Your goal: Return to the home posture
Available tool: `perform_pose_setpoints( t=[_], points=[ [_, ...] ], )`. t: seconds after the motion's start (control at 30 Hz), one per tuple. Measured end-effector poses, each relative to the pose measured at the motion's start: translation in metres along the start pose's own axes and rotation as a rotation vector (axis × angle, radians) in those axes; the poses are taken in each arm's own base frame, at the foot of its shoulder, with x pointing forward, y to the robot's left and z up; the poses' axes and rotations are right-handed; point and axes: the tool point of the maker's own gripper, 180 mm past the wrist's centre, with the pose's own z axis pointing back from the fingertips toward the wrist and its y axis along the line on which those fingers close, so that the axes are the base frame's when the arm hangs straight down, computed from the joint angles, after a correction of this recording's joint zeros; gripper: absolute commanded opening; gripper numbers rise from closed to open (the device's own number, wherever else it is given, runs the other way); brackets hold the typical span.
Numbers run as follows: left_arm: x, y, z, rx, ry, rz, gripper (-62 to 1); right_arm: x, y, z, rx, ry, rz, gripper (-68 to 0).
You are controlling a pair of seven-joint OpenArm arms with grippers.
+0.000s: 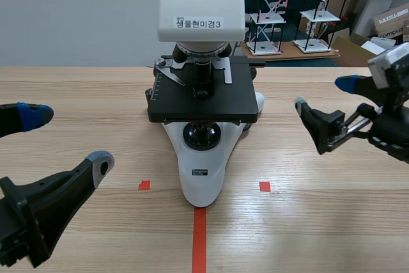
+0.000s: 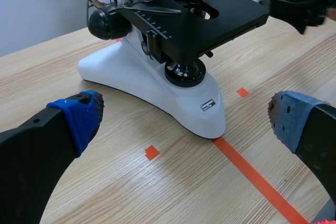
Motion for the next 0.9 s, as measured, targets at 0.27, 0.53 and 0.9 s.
perform_pose_setpoints(
  t=[0.27,0.53,0.9],
  points=[
    [0.0,0.0,0.0,0.0,0.0,0.0,1.4,0.032,0.041,0.056,0.069,0.01,0.046,0.4],
    [0.0,0.0,0.0,0.0,0.001,0.0,1.4,0.048,0.081,0.098,0.122,0.052,0.021,0.4],
    [0.0,0.0,0.0,0.0,0.001,0.0,1.4,0.068,0.099,0.107,0.153,0.034,0.015,0.4]
  ],
)
